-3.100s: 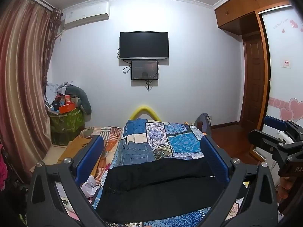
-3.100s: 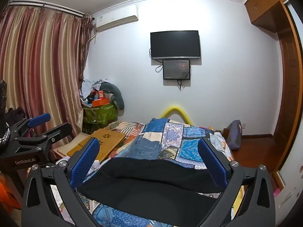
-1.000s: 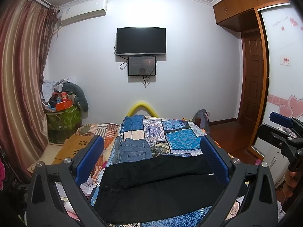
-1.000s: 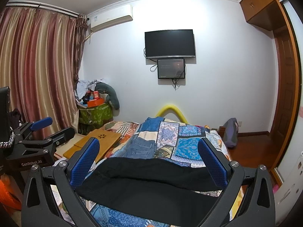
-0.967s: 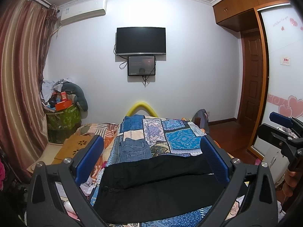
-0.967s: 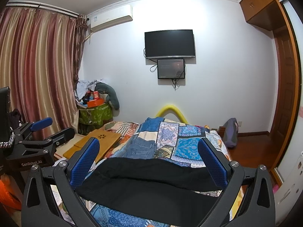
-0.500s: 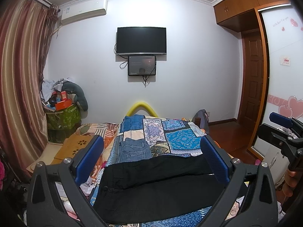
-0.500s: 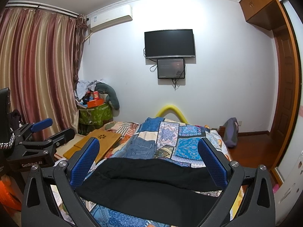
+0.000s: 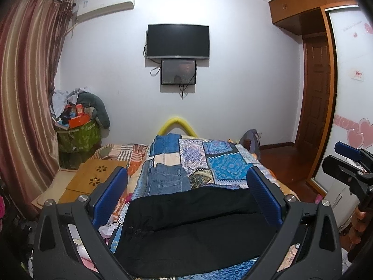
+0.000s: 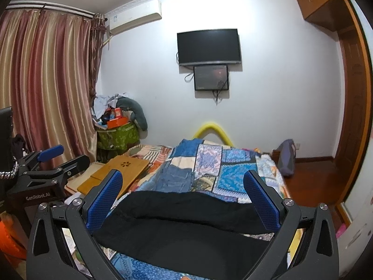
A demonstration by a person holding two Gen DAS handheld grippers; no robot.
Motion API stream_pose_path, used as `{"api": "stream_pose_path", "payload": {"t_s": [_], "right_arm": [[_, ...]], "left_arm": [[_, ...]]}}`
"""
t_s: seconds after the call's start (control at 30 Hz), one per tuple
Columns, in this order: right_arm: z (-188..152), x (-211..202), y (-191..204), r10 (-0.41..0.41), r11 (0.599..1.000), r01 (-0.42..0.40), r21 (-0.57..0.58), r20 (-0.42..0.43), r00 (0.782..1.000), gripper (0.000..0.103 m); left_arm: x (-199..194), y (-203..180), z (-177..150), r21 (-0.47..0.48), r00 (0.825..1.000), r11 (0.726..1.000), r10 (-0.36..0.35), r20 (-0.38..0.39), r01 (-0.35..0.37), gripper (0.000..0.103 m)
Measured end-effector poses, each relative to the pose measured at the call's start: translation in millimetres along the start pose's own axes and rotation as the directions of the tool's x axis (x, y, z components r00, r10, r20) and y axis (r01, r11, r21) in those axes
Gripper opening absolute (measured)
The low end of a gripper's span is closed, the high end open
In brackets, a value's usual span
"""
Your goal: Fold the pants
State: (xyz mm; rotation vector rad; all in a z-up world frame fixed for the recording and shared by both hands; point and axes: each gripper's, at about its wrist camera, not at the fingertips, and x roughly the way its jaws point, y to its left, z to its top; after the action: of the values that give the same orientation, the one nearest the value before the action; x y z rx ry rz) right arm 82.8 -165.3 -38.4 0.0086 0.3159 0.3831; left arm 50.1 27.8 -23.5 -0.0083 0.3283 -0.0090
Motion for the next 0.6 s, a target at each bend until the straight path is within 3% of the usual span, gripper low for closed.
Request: {"api": "stream_pose_path", "payload": {"t_s": [0.2, 0.33, 0.6], "right_arm": [[-9, 40, -10, -0.005, 1.0, 0.006, 0.014, -0.06, 0.998, 0.103], [-22, 79, -20, -0.075, 0.997, 0.073, -0.02, -0.114, 0.991, 0.103], [-53, 161, -51, -0.085, 0.995, 0.066, -0.077, -0.272, 0.958, 0.103]], "left_arm": [[53, 24, -9, -0.035, 0.998, 0.999, 0.024, -0.061, -0.026, 0.103], [100, 49, -21, -0.062, 0.992, 0.997, 0.038, -0.118, -0.046, 0.103], [212, 105, -45, 0.012, 0.948, 0.984, 0.177, -0.263, -0.18, 0.103]]}}
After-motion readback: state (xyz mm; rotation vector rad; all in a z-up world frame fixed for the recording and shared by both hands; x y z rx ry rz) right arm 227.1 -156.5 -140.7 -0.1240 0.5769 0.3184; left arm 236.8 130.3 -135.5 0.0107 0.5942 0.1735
